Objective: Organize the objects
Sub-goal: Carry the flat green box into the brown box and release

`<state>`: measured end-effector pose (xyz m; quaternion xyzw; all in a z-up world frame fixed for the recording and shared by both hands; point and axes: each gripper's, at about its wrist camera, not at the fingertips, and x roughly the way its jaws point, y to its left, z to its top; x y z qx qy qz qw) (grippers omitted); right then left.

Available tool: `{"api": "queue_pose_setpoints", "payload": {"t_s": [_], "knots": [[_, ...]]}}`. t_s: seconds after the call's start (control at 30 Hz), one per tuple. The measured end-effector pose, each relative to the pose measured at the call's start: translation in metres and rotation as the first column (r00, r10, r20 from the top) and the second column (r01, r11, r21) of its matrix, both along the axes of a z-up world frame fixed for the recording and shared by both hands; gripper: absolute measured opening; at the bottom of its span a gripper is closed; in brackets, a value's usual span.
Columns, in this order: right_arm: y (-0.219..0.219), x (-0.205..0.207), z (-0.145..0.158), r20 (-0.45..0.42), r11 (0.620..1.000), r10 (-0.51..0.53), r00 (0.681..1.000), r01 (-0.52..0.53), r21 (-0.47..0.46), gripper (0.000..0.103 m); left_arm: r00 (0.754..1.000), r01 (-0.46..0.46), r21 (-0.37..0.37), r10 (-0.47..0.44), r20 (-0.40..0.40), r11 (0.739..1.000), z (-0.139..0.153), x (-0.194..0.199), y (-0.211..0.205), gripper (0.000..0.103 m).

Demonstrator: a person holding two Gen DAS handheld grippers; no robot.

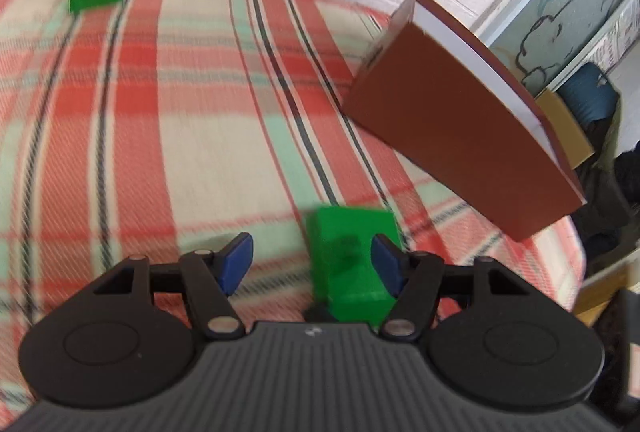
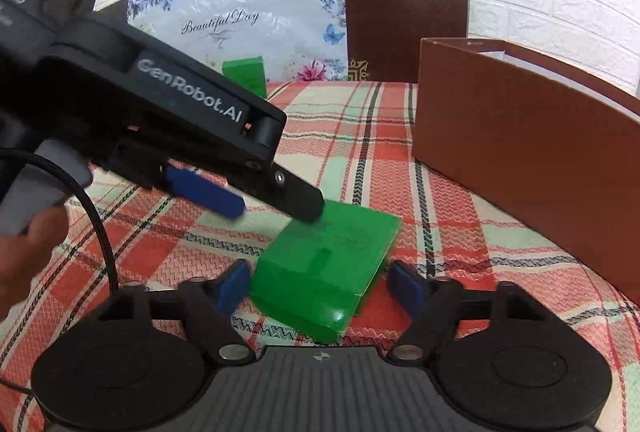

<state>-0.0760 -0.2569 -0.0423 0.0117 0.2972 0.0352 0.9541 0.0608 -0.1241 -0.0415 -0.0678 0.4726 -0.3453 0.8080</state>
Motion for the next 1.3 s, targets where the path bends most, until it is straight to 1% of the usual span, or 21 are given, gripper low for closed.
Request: {"api": "queue_pose_setpoints", "payload": {"t_s": [0.03, 0.1, 0.13, 0.17, 0.2, 0.23, 0.33, 0.43, 0.57, 0.7, 0.77, 0.9, 0.93, 0.97, 1.03, 1.1, 1.13, 1.17, 1.2, 1.3], "knots": [[-0.001, 0.001, -0.001, 0.002, 1.000, 0.004, 1.000, -0.004, -0.001, 0.064, 1.000, 0.002, -0.001, -0.002, -0.013, 1.000, -0.003, 0.000, -0.002, 0.066], [-0.001, 0.003, -0.001, 0.008, 1.000, 0.020, 1.000, -0.020, -0.001, 0.062, 1.000, 0.012, 0.010, -0.012, 0.006, 1.000, -0.003, -0.002, -0.008, 0.066], [-0.001, 0.003, -0.001, 0.012, 1.000, 0.025, 1.000, -0.025, -0.003, 0.061, 1.000, 0.018, 0.009, -0.019, 0.011, 1.000, -0.001, -0.003, -0.010, 0.062], [-0.003, 0.004, -0.001, 0.015, 1.000, 0.029, 0.999, -0.029, -0.004, 0.061, 1.000, 0.028, -0.001, -0.028, 0.004, 1.000, 0.000, -0.002, -0.013, 0.054], [-0.003, 0.004, -0.001, 0.018, 1.000, 0.029, 0.999, -0.029, -0.003, 0.061, 0.999, 0.041, -0.017, -0.041, -0.004, 0.999, 0.002, -0.001, -0.014, 0.051], [-0.004, 0.004, 0.001, 0.026, 1.000, 0.028, 0.999, -0.028, 0.003, 0.061, 0.999, 0.050, -0.019, -0.050, 0.006, 0.999, 0.007, -0.001, -0.017, 0.050], [-0.010, 0.002, 0.011, 0.095, 1.000, -0.002, 0.996, 0.002, -0.001, 0.061, 0.991, 0.091, -0.003, -0.090, 0.100, 0.996, 0.029, -0.005, -0.030, 0.050], [-0.018, 0.003, 0.028, 0.191, 0.999, -0.034, 0.981, 0.041, -0.031, 0.061, 0.969, 0.140, -0.002, -0.136, 0.206, 0.990, 0.058, -0.006, -0.044, 0.050], [-0.037, 0.013, 0.054, 0.309, 0.991, -0.077, 0.948, 0.106, -0.079, 0.061, 0.926, 0.204, 0.007, -0.195, 0.322, 0.979, 0.093, 0.001, -0.075, 0.050], [-0.069, 0.030, 0.069, 0.359, 0.981, -0.144, 0.922, 0.180, -0.070, 0.061, 0.881, 0.255, 0.038, -0.249, 0.403, 0.966, 0.109, 0.006, -0.115, 0.051], [-0.087, 0.039, 0.072, 0.360, 0.975, -0.182, 0.915, 0.216, -0.056, 0.062, 0.870, 0.270, 0.047, -0.265, 0.415, 0.962, 0.107, 0.012, -0.135, 0.051], [-0.119, 0.058, 0.071, 0.342, 0.964, -0.246, 0.907, 0.267, -0.016, 0.062, 0.873, 0.272, 0.049, -0.268, 0.408, 0.961, 0.099, 0.022, -0.165, 0.052], [-0.125, 0.063, 0.070, 0.336, 0.961, -0.256, 0.906, 0.275, -0.009, 0.064, 0.873, 0.265, 0.055, -0.264, 0.409, 0.963, 0.098, 0.023, -0.169, 0.051], [-0.130, 0.068, 0.068, 0.335, 0.958, -0.269, 0.903, 0.286, -0.001, 0.064, 0.873, 0.253, 0.075, -0.262, 0.412, 0.964, 0.096, 0.024, -0.175, 0.051], [-0.138, 0.076, 0.064, 0.336, 0.946, -0.301, 0.893, 0.323, -0.012, 0.070, 0.873, 0.215, 0.128, -0.249, 0.419, 0.968, 0.089, 0.028, -0.183, 0.052], [-0.144, 0.081, 0.061, 0.323, 0.943, -0.316, 0.892, 0.334, -0.001, 0.070, 0.882, 0.182, 0.155, -0.231, 0.410, 0.971, 0.083, 0.032, -0.183, 0.052], [-0.147, 0.080, 0.060, 0.325, 0.942, -0.323, 0.889, 0.336, 0.017, 0.070, 0.889, 0.175, 0.152, -0.222, 0.401, 0.973, 0.081, 0.034, -0.180, 0.052], [-0.148, 0.078, 0.060, 0.332, 0.941, -0.328, 0.885, 0.338, 0.028, 0.070, 0.893, 0.172, 0.143, -0.215, 0.396, 0.975, 0.081, 0.035, -0.176, 0.057], [-0.148, 0.076, 0.059, 0.338, 0.941, -0.328, 0.882, 0.338, 0.031, 0.070, 0.895, 0.169, 0.134, -0.209, 0.395, 0.977, 0.082, 0.034, -0.171, 0.058], [-0.141, 0.066, 0.057, 0.371, 0.939, -0.330, 0.868, 0.341, 0.039, 0.070, 0.884, 0.154, 0.123, -0.193, 0.425, 0.980, 0.087, 0.026, -0.157, 0.058]]}}
